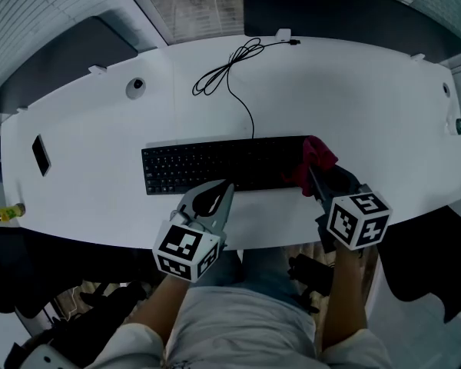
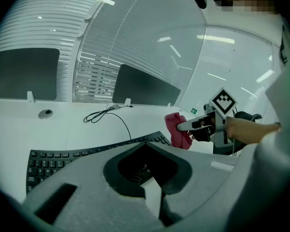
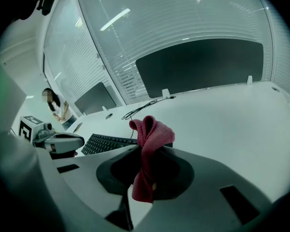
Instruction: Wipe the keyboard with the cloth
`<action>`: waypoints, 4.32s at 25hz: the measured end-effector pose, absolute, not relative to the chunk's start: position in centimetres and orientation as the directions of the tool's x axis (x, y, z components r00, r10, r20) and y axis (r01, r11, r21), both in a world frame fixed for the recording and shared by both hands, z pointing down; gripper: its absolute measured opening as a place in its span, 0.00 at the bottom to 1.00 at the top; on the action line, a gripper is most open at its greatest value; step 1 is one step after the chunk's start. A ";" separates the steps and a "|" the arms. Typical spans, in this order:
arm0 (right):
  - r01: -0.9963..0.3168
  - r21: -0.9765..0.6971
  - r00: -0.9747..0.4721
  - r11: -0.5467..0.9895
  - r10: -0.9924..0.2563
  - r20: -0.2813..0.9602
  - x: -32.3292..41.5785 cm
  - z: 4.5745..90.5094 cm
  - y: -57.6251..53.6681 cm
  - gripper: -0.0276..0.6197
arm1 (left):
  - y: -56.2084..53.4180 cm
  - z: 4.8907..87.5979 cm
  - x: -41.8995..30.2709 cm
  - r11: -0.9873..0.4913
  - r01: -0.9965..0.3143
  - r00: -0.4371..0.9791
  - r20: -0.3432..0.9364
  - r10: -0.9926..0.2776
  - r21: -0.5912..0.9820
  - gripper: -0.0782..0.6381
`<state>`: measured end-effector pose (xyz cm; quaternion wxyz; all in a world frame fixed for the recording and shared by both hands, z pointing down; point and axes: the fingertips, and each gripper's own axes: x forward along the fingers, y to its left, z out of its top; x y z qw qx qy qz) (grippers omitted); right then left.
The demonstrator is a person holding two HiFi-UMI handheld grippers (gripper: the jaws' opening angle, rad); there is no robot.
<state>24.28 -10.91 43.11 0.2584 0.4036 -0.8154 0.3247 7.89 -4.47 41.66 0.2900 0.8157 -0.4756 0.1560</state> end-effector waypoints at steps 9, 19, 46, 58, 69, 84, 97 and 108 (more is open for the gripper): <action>-0.839 -0.295 -0.511 0.457 -0.476 0.716 27.2 44.8 -11.8 0.14 | -4.6 42.4 9.2 -0.346 -0.878 0.477 0.543 -0.691 0.331 0.12; -0.818 -0.320 -0.534 0.478 -0.426 0.730 26.3 47.2 -12.6 0.14 | -4.4 43.2 8.5 -0.283 -0.903 0.423 0.566 -0.707 0.323 0.12; -0.769 -0.337 -0.577 0.544 -0.363 0.731 16.6 47.9 -10.8 0.14 | -2.1 43.4 0.7 -0.220 -0.921 0.374 0.565 -0.736 0.322 0.12; -0.731 -0.347 -0.603 0.587 -0.318 0.732 10.2 48.1 -9.6 0.14 | -0.5 43.6 -4.8 -0.158 -0.932 0.327 0.565 -0.757 0.327 0.12; -0.689 -0.360 -0.628 0.629 -0.270 0.730 4.5 48.2 -7.7 0.14 | 1.0 43.9 -9.2 -0.117 -0.935 0.297 0.561 -0.773 0.334 0.12; -0.605 -0.387 -0.672 0.696 -0.185 0.718 -4.0 48.4 -4.9 0.14 | 3.4 44.2 -15.1 -0.046 -0.941 0.238 0.561 -0.793 0.334 0.12; -0.508 -0.415 -0.706 0.755 -0.089 0.702 -10.9 48.7 -2.5 0.14 | 5.7 44.3 -19.4 0.039 -0.944 0.165 0.570 -0.805 0.328 0.12; -0.432 -0.424 -0.717 0.796 -0.019 0.697 -15.0 48.7 -0.9 0.14 | 8.0 44.5 -22.6 0.125 -0.937 0.092 0.578 -0.811 0.325 0.12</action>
